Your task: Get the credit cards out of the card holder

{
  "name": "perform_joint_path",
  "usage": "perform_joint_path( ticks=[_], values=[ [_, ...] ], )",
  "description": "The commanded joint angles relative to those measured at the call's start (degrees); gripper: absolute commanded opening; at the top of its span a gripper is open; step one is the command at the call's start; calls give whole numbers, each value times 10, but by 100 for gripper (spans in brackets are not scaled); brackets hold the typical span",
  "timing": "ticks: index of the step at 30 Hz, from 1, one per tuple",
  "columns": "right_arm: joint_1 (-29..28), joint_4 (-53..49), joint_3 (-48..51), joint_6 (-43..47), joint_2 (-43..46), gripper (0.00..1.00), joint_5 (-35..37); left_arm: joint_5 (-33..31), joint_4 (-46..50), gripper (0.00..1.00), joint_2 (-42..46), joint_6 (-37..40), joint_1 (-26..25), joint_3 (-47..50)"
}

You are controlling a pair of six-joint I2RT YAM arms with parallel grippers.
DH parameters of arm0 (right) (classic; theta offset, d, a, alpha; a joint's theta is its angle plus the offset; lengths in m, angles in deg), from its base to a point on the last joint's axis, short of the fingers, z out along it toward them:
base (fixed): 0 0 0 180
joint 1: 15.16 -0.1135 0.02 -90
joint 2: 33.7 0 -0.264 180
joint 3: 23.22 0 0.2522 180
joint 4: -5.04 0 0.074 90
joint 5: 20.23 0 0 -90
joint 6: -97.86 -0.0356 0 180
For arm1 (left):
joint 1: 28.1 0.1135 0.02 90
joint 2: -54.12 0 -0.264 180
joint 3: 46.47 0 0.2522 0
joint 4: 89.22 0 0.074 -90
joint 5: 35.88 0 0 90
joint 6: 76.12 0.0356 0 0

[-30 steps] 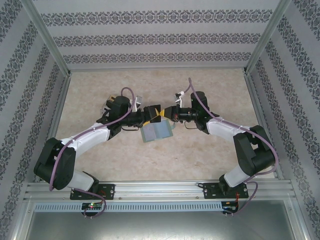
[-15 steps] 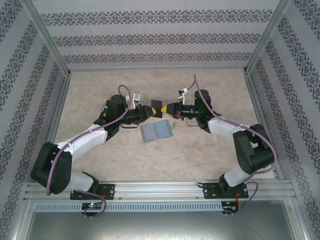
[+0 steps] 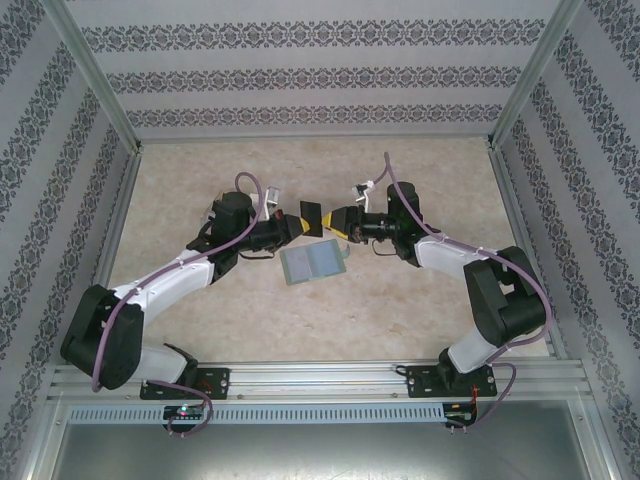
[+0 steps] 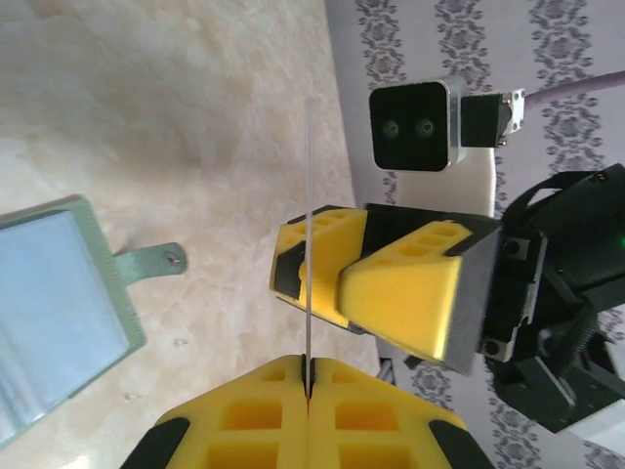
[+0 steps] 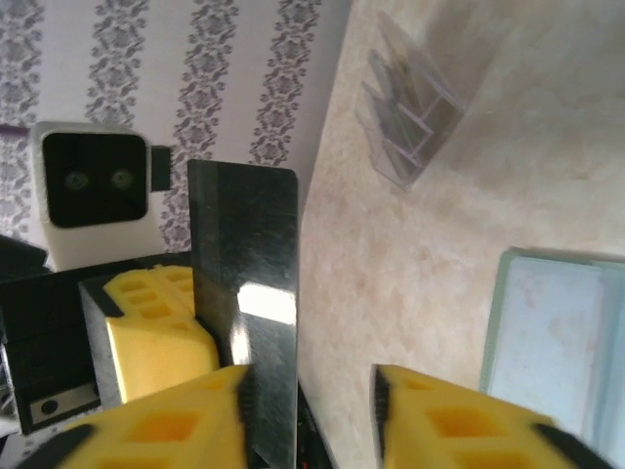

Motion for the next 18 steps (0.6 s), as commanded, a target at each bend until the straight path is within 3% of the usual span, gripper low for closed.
perform_joint_path(
  ticks=[1,5,9,12,18],
  values=[
    [2,-49,6,49,0,51,32,-59,89,0,20,46,3,-14],
    [-9,-128,5,111,11,66,85,-151,204,0,32,67,3,-33],
    [-35,-221,-6,189,19,75,160,-289,356,0,42,74,3,-67],
    [-54,-238,4,221,31,83,221,-376,422,0,53,65,3,-79],
    [-77,-221,5,231,14,88,242,-499,516,0,57,19,2,-114]
  ],
)
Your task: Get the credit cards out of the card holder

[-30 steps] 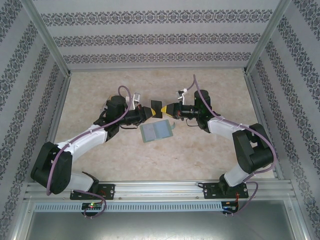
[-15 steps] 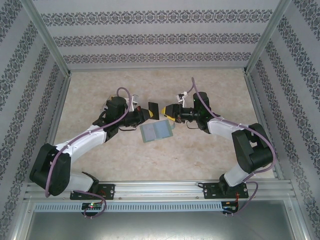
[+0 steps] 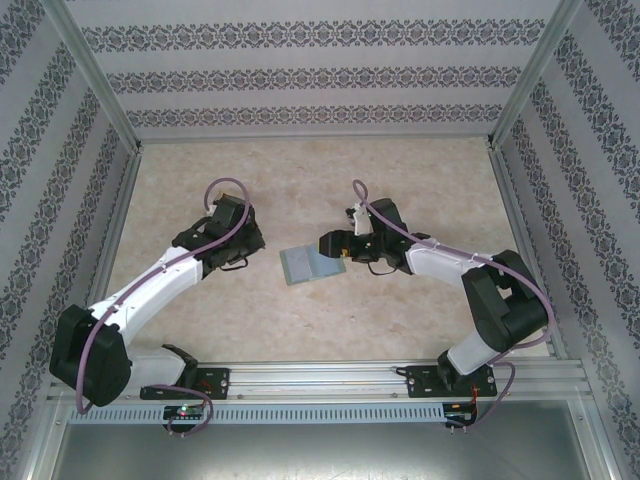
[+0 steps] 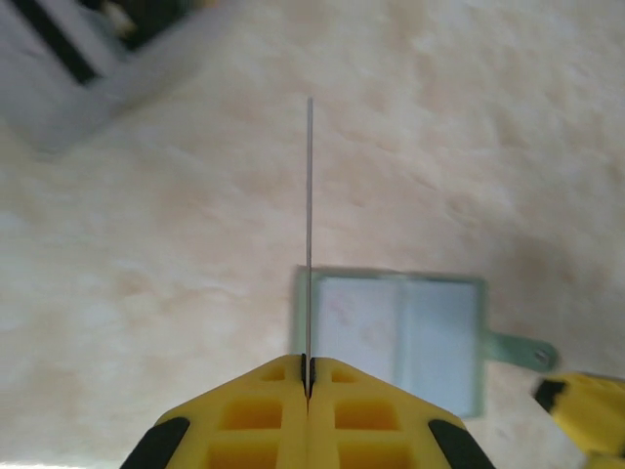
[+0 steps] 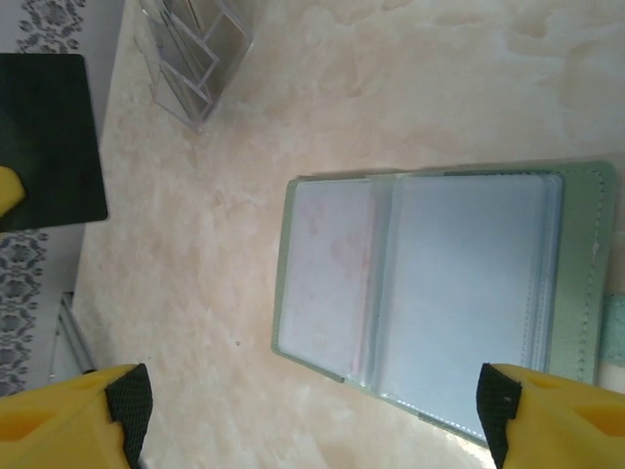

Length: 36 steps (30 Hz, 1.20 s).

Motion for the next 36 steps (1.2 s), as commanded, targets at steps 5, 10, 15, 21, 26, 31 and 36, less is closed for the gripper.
perform_joint_path(
  ticks=[5,10,15,21,26,31,36],
  values=[
    [-32,-5,5,47,-4,88,54,-177,135,0,-31,-61,2,-83],
    [-41,21,25,48,9,95,77,-228,173,0,-105,-132,3,-162],
    [-46,8,31,58,28,98,109,-259,220,0,-177,-181,8,-247],
    [-47,-2,43,66,51,98,160,-217,239,1,-253,-183,39,-314],
    [-48,-10,42,66,54,98,169,-190,235,2,-290,-183,63,-331],
    [-48,-13,39,65,51,98,166,-200,243,2,-309,-197,76,-339],
    [-48,-17,38,65,53,98,165,-185,237,2,-331,-202,88,-341]
  ],
)
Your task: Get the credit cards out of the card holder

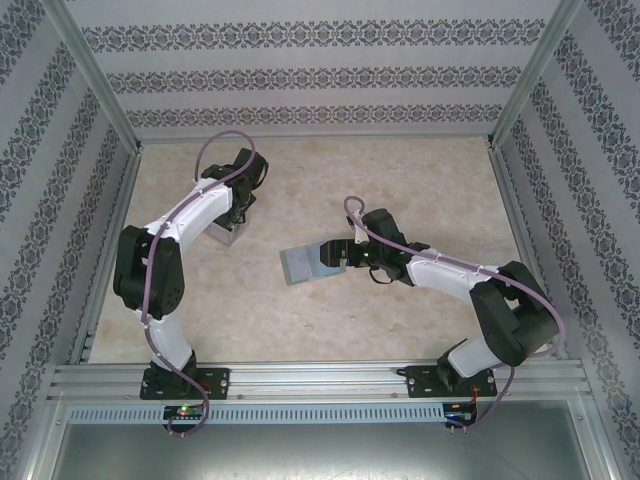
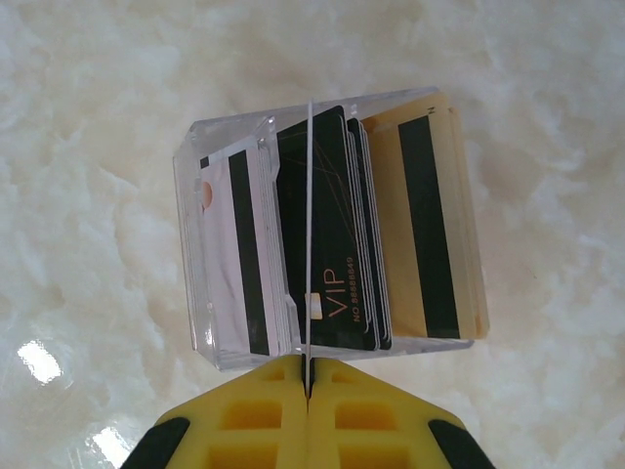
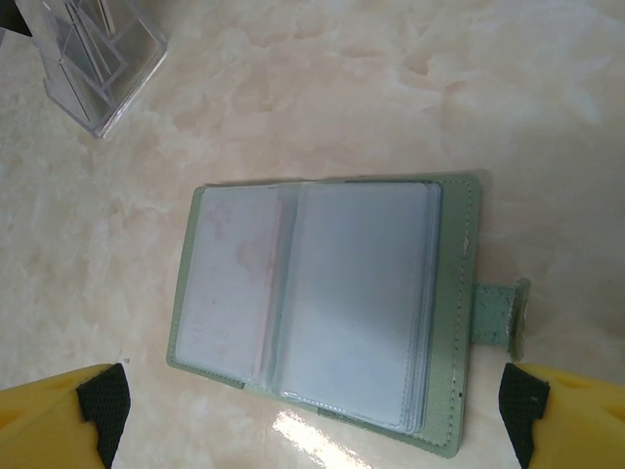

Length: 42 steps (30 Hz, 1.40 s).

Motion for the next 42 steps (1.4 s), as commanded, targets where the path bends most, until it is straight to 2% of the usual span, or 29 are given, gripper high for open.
perform_joint_path(
  ticks=[1,13,21,27,33,37,42],
  values=[
    [-7,-5,0,11,8,98,9,8,23,2,-17,-17,13,-17],
    [-10,-13,-7,14,4,98,3,35,13,3,-50,-18,27,-42],
    [-14,-15,-7,18,7,98,8,24,8,6,-55,-35,30,-42],
    [-15,-17,-6,18,10,98,14,33,-8,15,-64,-32,31,-40],
    [-15,-19,-5,21,15,98,21,31,1,35,-56,-22,30,-46],
    [-16,-19,-2,19,20,98,33,40,-6,40,-25,7,31,-46],
    [-23,-19,6,23,34,98,66,79,-21,57,40,79,30,-25]
  ],
)
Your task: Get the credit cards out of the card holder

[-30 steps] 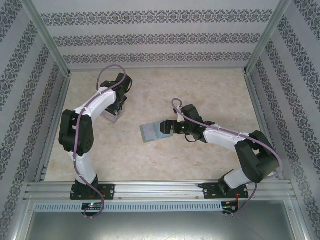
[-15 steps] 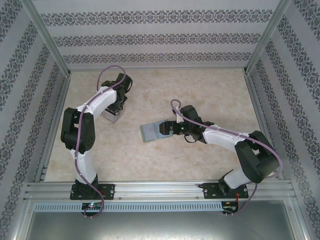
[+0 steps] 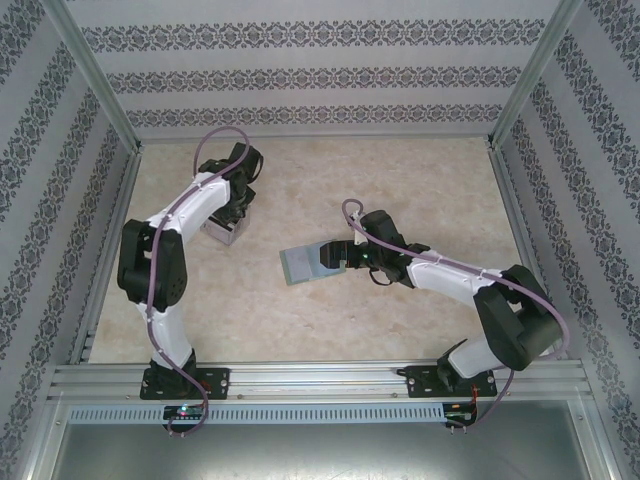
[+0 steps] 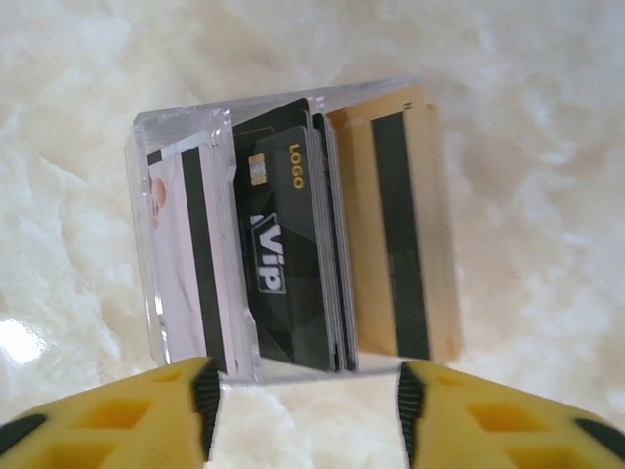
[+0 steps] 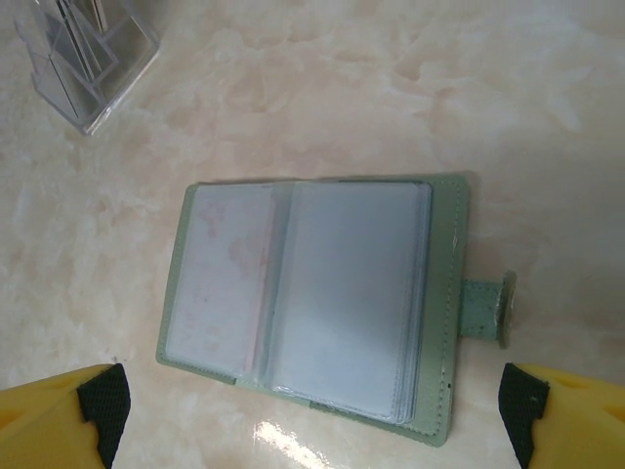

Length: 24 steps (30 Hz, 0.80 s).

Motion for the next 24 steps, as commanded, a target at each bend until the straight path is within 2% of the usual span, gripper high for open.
perform_joint_path(
  ticks=[1,5,10,13,18,24],
  values=[
    [-11,-5,5,15,16,98,35,29,-16,61,75,64,7,18],
    [-41,-32,-15,37,9,96,75,72,-43,77,150,105,6,92],
    [-92,-76,-59,68,-23,93,121,139,-110,90,246,168,7,224],
    [-131,-98,-95,89,-58,93,156,151,-137,98,301,189,6,293],
    [-164,-170,-183,93,-143,88,179,173,-163,99,361,222,6,366],
    [-163,-245,-265,64,-218,82,173,193,-197,99,389,233,6,421]
  ],
)
